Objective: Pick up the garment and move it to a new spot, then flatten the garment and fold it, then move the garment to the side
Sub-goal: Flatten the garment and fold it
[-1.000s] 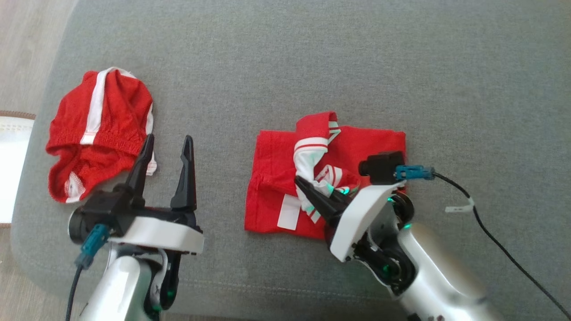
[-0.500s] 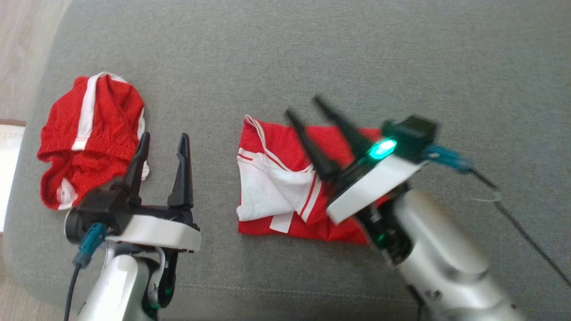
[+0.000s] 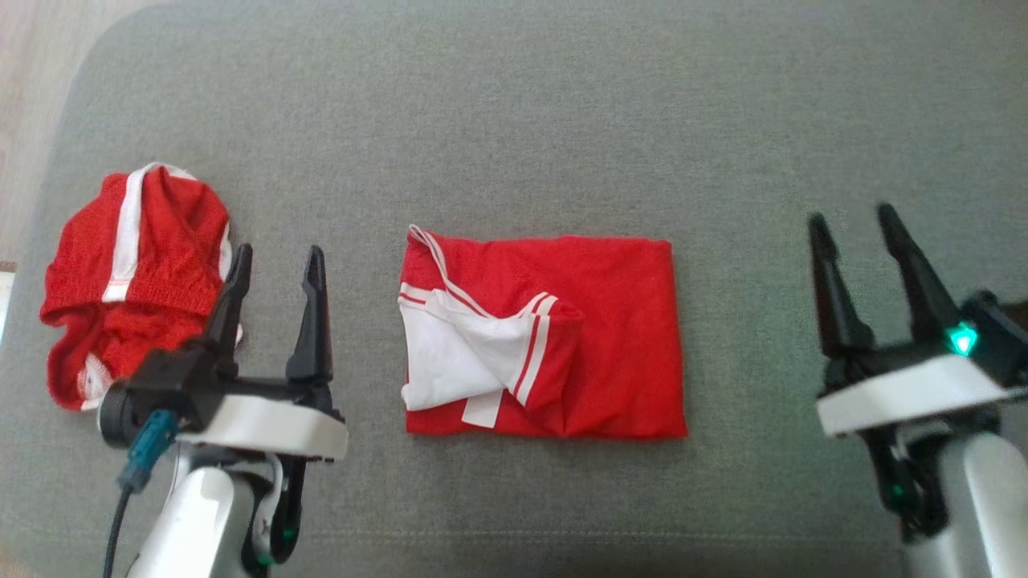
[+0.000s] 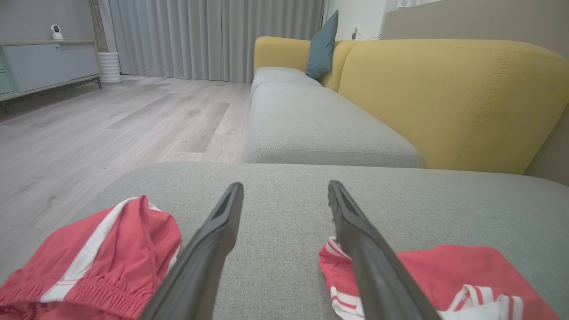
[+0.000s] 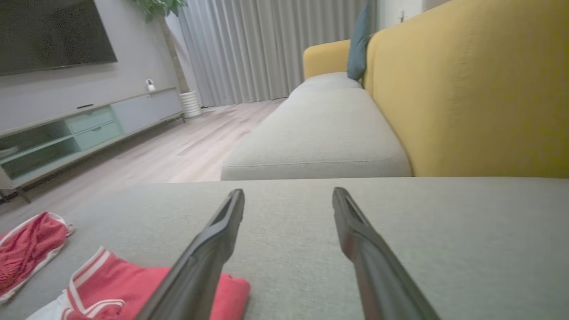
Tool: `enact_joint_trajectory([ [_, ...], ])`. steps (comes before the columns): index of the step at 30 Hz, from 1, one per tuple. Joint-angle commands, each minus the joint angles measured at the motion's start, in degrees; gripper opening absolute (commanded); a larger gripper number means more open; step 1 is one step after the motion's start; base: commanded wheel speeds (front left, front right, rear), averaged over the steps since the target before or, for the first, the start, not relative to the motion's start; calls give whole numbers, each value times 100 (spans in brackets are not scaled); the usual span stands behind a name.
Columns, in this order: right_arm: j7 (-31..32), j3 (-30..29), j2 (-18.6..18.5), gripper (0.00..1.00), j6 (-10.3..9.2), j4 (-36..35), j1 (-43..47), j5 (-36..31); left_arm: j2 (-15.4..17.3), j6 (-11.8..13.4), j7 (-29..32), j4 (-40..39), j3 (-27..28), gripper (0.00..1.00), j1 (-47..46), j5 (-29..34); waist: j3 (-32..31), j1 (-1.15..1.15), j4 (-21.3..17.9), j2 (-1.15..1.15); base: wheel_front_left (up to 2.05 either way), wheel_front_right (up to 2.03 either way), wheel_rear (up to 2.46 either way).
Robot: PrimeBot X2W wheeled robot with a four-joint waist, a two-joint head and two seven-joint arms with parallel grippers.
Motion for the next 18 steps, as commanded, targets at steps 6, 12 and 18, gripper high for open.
enact_joint_trajectory([
  [6,257,-330,142,100,21,-818,660,-231,186,62,13,-193,222,100,31,53,-108,0,-52,0,0,0,0],
  [12,388,-422,294,100,21,-1028,845,-254,229,75,48,-227,197,100,54,52,-89,0,-85,0,0,0,0],
  [18,446,-445,347,100,21,-1037,879,-264,245,79,56,-222,178,100,35,41,-92,0,-82,0,0,0,0],
])
